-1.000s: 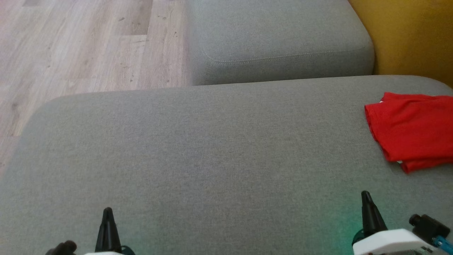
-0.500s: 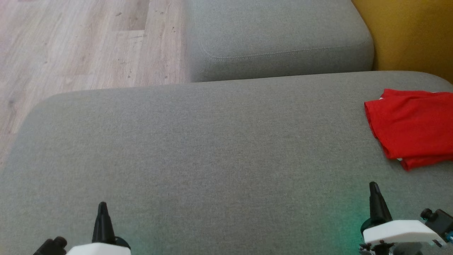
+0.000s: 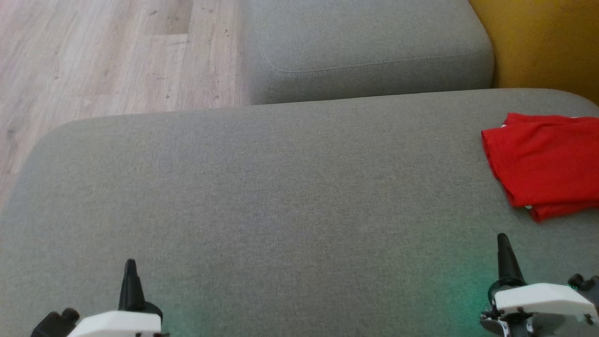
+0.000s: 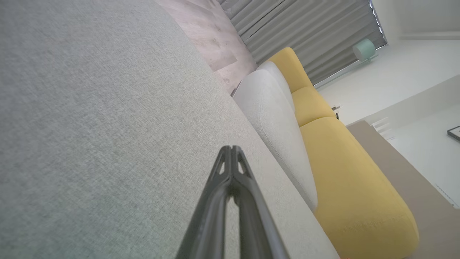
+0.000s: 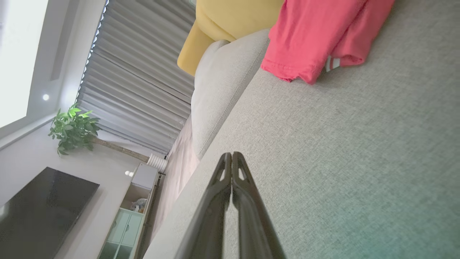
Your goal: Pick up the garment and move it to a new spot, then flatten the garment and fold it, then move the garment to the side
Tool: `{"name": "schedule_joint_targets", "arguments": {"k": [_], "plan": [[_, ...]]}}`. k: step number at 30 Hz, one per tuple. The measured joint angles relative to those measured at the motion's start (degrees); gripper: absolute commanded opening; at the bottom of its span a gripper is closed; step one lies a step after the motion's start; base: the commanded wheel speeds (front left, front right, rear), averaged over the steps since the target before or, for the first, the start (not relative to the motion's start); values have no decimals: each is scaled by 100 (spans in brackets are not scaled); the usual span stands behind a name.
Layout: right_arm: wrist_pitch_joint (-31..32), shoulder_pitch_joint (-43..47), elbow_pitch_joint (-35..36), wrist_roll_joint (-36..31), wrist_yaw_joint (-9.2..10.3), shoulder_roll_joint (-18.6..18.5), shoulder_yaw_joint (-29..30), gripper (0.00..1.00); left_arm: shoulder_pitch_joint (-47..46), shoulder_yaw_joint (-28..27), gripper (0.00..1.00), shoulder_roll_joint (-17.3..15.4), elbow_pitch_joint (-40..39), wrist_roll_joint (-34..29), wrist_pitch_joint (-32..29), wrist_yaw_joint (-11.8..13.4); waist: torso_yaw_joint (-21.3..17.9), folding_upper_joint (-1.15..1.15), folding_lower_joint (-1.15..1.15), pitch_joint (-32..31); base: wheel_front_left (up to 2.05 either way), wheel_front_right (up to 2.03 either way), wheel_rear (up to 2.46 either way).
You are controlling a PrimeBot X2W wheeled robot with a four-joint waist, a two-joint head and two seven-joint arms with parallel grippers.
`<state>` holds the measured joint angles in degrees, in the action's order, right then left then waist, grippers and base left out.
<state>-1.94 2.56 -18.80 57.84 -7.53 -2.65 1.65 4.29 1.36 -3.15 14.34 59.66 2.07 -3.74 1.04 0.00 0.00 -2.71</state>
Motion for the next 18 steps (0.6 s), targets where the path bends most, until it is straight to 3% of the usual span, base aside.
{"name": "schedule_joint_targets", "arguments": {"k": [18], "plan": [[285,-215,89,1247,0,0,218,0,-255,-187,0,8,34,1177,-288,-134,-38,0,0,106,0,0,0]]}}
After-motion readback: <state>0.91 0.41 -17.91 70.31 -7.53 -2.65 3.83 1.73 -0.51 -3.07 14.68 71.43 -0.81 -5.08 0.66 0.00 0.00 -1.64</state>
